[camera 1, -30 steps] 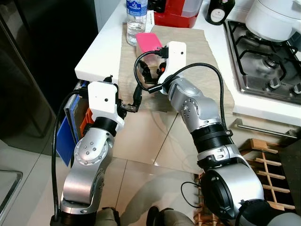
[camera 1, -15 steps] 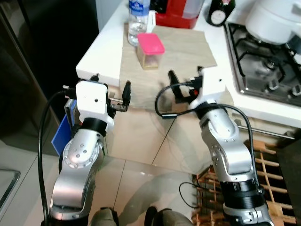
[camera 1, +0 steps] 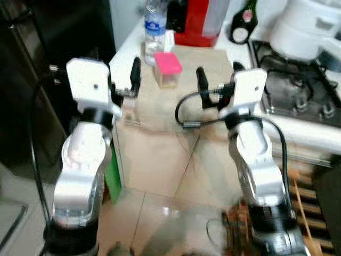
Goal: Restocking fridge
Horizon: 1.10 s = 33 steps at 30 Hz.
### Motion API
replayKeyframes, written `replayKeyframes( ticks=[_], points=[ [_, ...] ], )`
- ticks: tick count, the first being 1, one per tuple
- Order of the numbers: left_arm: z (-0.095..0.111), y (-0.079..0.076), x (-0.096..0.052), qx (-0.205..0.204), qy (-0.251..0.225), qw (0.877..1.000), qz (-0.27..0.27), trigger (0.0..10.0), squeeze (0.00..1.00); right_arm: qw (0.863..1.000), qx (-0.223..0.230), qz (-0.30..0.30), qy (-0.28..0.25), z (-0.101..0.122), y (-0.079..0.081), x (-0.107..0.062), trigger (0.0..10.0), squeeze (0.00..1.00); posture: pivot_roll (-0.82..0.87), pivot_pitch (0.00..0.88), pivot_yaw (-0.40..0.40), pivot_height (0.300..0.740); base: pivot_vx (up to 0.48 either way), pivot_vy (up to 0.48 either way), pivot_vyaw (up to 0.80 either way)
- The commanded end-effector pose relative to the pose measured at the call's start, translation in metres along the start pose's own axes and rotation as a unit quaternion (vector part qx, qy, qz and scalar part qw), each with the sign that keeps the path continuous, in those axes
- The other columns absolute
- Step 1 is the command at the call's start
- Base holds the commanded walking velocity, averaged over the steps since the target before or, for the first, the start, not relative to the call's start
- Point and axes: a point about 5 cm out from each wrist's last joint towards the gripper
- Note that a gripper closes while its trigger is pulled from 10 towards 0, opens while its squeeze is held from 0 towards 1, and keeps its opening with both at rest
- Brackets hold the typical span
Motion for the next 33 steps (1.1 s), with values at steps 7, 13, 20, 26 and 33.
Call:
replayKeyframes(
  ticks=[7,13,20,26,33],
  points=[
    [0.003,-0.003,0.003,-0.008,-0.012,1.000,-0.007,10.0,0.00,1.000,-0.008,0.009,0.000,-0.004,0.002,0.004,10.0,0.00,0.05,0.047,-0.079,0.740,0.336,0.137,0.00],
    [0.007,-0.005,0.002,0.006,-0.028,0.999,-0.023,10.0,0.00,1.000,-0.004,0.009,-0.003,-0.004,0.002,0.004,10.0,0.00,0.06,0.042,-0.081,0.740,0.000,0.480,0.00],
    [0.008,-0.005,0.004,0.008,-0.033,0.999,-0.019,10.0,0.00,1.000,-0.010,0.005,-0.009,-0.002,0.001,0.006,10.0,0.00,0.05,0.045,-0.078,0.740,0.000,0.000,0.00],
    [0.003,-0.007,0.006,0.000,-0.019,0.999,-0.027,10.0,0.00,1.000,-0.013,0.002,-0.006,-0.003,0.000,0.007,10.0,0.00,0.05,0.050,-0.075,0.740,0.000,0.047,0.00],
    [-0.001,-0.005,0.009,0.011,-0.008,1.000,-0.017,10.0,0.00,1.000,-0.010,-0.003,0.003,-0.006,-0.002,0.009,10.0,0.00,0.04,0.053,-0.070,0.740,0.000,0.471,-0.35]
  ],
)
Point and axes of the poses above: a point about 5 cm out from each wrist's last joint towards the gripper, its own x axis pointing out of the wrist towards the gripper, its own z axis along the axis of the wrist's last joint, y = z × x, and after that the axes turned 6 degrees about x, right-handed
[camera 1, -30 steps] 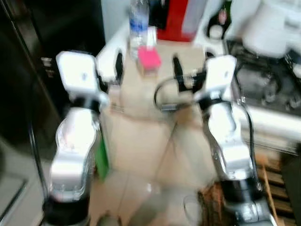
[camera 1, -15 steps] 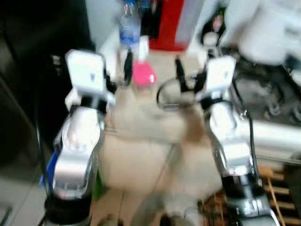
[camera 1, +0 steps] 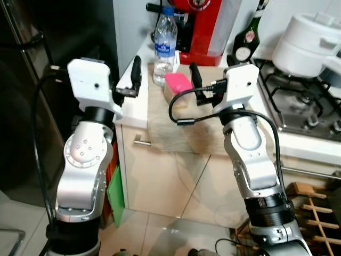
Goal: Restocking fridge
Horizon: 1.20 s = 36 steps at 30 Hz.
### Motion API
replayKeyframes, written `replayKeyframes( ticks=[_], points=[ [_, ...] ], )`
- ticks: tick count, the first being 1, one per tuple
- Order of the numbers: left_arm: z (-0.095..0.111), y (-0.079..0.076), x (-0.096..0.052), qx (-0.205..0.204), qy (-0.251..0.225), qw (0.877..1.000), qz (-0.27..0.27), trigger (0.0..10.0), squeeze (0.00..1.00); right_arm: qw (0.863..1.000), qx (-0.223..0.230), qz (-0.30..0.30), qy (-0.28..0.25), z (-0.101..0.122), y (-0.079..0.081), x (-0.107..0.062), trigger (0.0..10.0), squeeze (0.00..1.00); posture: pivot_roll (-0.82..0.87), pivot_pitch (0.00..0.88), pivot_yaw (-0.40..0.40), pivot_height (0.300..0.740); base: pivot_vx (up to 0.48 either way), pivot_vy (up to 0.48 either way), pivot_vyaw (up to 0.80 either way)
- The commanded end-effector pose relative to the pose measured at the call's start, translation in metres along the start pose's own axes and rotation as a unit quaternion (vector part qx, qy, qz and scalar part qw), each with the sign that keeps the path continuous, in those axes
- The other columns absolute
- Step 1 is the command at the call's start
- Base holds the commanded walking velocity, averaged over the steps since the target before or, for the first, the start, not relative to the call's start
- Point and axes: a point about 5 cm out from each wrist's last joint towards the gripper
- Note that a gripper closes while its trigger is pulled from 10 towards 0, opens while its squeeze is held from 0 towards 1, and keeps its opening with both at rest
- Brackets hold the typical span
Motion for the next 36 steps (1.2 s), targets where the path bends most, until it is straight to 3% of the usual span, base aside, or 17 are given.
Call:
replayKeyframes(
  ticks=[1,5,7,8,10,19,36],
  points=[
    [-0.002,0.004,0.004,0.010,0.008,1.000,0.011,10.0,0.00,1.000,-0.004,-0.003,0.002,0.000,-0.001,0.004,10.0,0.00,0.04,0.057,-0.069,0.740,0.000,0.000,0.00],
    [-0.002,0.004,0.004,0.011,0.009,1.000,0.014,10.0,0.00,1.000,0.000,0.002,0.001,0.002,0.000,0.007,10.0,0.00,0.04,0.066,-0.068,0.740,0.000,0.000,0.00],
    [-0.003,0.005,0.003,0.010,0.011,1.000,0.016,10.0,0.00,1.000,0.024,0.009,0.007,0.001,0.002,0.008,10.0,0.00,0.04,0.069,-0.066,0.740,0.000,0.000,0.00],
    [-0.004,0.005,0.003,0.011,0.014,1.000,0.015,10.0,0.00,0.998,0.053,0.014,0.023,-0.002,0.004,0.009,10.0,0.00,0.04,0.071,-0.065,0.740,0.000,0.000,0.00],
    [-0.003,0.005,0.002,0.012,0.014,1.000,0.014,10.0,0.00,0.997,0.071,0.014,0.036,-0.004,0.005,0.009,10.0,0.00,0.05,0.074,-0.065,0.740,0.000,0.000,0.00],
    [-0.004,0.006,0.001,0.014,0.017,1.000,0.009,10.0,0.00,0.986,0.117,-0.010,0.117,-0.031,-0.002,0.006,10.0,0.00,0.05,0.087,-0.056,0.740,0.000,0.000,0.00],
    [-0.004,0.006,0.000,0.014,0.020,1.000,0.007,10.0,0.00,0.984,0.120,-0.019,0.134,-0.031,-0.014,0.018,10.0,0.00,0.06,0.083,-0.057,0.740,0.000,0.000,0.00]
  ],
)
Point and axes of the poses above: a point about 5 cm out from each wrist's last joint towards the gripper, its own x axis pointing out of the wrist towards the gripper, its own z axis along the axis of the wrist's last joint, y = z × x, and after that the axes turned 6 degrees about x, right-handed
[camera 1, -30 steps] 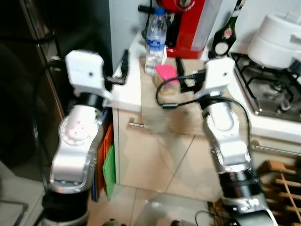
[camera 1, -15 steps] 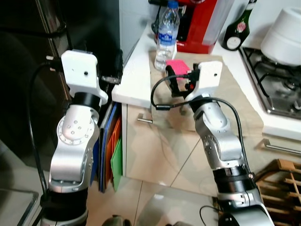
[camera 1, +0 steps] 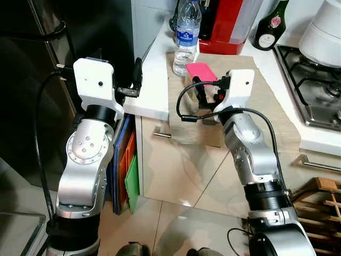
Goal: Restocking fridge
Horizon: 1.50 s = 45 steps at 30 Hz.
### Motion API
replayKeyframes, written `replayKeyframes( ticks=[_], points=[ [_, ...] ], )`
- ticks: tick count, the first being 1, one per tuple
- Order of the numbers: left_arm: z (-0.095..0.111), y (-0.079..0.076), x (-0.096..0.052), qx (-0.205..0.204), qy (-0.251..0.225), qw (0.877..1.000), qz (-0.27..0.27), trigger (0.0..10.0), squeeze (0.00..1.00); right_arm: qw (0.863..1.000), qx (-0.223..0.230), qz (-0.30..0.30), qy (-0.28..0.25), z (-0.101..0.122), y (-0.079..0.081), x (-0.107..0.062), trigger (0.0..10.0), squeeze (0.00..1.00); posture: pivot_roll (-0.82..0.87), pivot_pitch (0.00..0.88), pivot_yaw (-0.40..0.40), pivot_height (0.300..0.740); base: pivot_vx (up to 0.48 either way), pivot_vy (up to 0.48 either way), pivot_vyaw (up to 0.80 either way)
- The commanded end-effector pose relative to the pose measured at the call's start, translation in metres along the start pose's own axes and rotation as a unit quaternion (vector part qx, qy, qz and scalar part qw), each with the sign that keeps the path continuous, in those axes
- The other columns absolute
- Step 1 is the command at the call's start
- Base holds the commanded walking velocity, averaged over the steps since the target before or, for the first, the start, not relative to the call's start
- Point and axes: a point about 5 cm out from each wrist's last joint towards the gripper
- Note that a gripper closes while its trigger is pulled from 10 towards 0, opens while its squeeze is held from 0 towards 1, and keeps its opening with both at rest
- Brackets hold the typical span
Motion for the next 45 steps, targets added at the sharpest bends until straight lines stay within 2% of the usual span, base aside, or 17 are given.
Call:
replayKeyframes(
  ticks=[1,22,30,35,45],
  points=[
    [0.002,-0.002,-0.002,0.000,-0.001,1.000,-0.005,10.0,0.00,1.000,0.005,-0.005,0.005,0.000,-0.005,0.001,10.0,0.00,0.06,0.083,-0.057,0.740,0.000,0.000,0.00],
    [0.002,-0.002,-0.001,0.002,-0.005,1.000,-0.009,10.0,0.00,0.999,0.017,0.011,0.035,-0.003,0.001,0.017,10.0,0.00,0.07,0.055,-0.058,0.740,0.000,0.000,0.00],
    [0.002,-0.002,0.000,0.003,-0.005,1.000,-0.010,10.0,0.00,0.999,0.026,0.008,0.040,0.002,-0.003,0.027,10.0,0.00,0.07,0.053,-0.058,0.740,0.000,0.000,0.00],
    [0.003,-0.003,-0.001,0.003,-0.005,1.000,-0.010,10.0,0.00,0.999,0.016,0.011,0.042,0.009,-0.005,0.035,10.0,0.00,0.07,0.061,-0.060,0.740,0.000,0.000,0.00],
    [0.002,-0.003,-0.001,0.001,-0.002,1.000,-0.010,10.0,0.00,0.998,0.035,-0.005,0.054,0.007,-0.013,0.039,10.0,0.00,0.07,0.074,-0.054,0.740,0.000,0.000,0.00]
  ],
)
Point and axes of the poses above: a point about 5 cm out from each wrist's last joint towards the gripper, its own x axis pointing out of the wrist towards the gripper, its own z axis along the axis of the wrist's last joint, y = z × x, and after that the axes turned 6 degrees about x, right-handed
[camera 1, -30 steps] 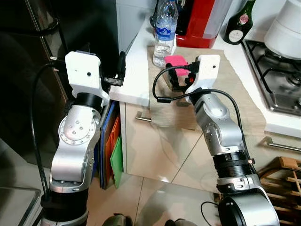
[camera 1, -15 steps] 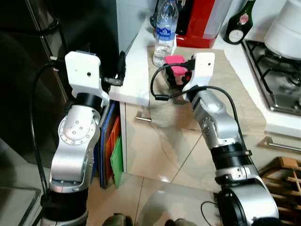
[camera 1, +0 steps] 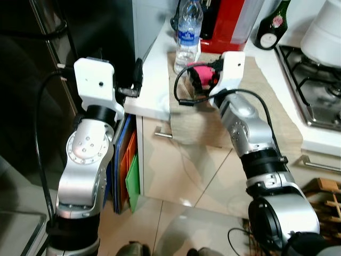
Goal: Restocking fridge
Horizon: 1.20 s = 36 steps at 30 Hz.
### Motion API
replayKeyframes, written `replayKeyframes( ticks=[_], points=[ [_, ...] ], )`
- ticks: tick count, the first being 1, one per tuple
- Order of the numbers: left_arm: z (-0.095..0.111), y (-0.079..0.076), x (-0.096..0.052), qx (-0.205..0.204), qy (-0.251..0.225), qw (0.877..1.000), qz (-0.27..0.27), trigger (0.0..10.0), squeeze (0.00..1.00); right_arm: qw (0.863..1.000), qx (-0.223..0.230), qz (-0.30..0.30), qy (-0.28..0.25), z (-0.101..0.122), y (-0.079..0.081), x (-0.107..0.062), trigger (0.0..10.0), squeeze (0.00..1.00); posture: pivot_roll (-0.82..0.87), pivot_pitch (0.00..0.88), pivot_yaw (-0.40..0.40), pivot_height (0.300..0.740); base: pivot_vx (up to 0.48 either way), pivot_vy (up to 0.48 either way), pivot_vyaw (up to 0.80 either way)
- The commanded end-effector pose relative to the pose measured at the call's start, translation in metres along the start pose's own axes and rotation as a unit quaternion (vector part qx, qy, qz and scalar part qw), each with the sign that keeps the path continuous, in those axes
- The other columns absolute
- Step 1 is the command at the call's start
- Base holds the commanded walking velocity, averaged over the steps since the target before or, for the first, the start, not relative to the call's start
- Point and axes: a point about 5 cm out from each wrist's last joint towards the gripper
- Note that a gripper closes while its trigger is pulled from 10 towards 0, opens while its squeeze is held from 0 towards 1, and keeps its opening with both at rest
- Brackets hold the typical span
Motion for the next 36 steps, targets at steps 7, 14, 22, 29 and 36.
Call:
replayKeyframes(
  ticks=[7,14,22,29,36],
  points=[
    [0.002,-0.003,-0.001,-0.002,0.000,1.000,-0.009,10.0,0.00,1.000,0.019,0.003,0.016,-0.001,-0.001,0.003,10.0,0.00,0.07,0.079,-0.054,0.740,0.000,0.000,0.00],
    [0.001,-0.003,0.000,-0.003,0.001,1.000,-0.006,10.0,0.00,0.999,0.003,0.025,0.034,-0.003,0.005,0.005,10.0,0.00,0.07,0.080,-0.056,0.740,0.000,0.000,0.00],
    [0.001,-0.003,0.000,-0.004,0.001,1.000,-0.006,10.0,0.00,0.998,0.012,0.025,0.060,-0.011,0.003,0.005,10.0,0.00,0.07,0.081,-0.055,0.740,0.000,0.000,0.00],
    [0.002,-0.004,0.001,-0.006,0.001,1.000,-0.005,10.0,0.00,0.996,0.030,0.023,0.075,-0.014,0.002,0.005,10.0,0.00,0.06,0.082,-0.056,0.740,0.000,0.000,0.00],
    [0.001,-0.004,0.001,-0.006,0.001,1.000,-0.005,10.0,0.00,0.996,0.029,0.023,0.078,-0.015,0.003,0.005,8.8,0.00,0.06,0.081,-0.058,0.740,0.000,0.000,0.00]
  ],
)
Point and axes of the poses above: a point about 5 cm out from each wrist's last joint towards the gripper, its own x axis pointing out of the wrist towards the gripper, its own z axis along the axis of the wrist's last joint, y = z × x, and after that the axes turned 6 degrees about x, right-handed
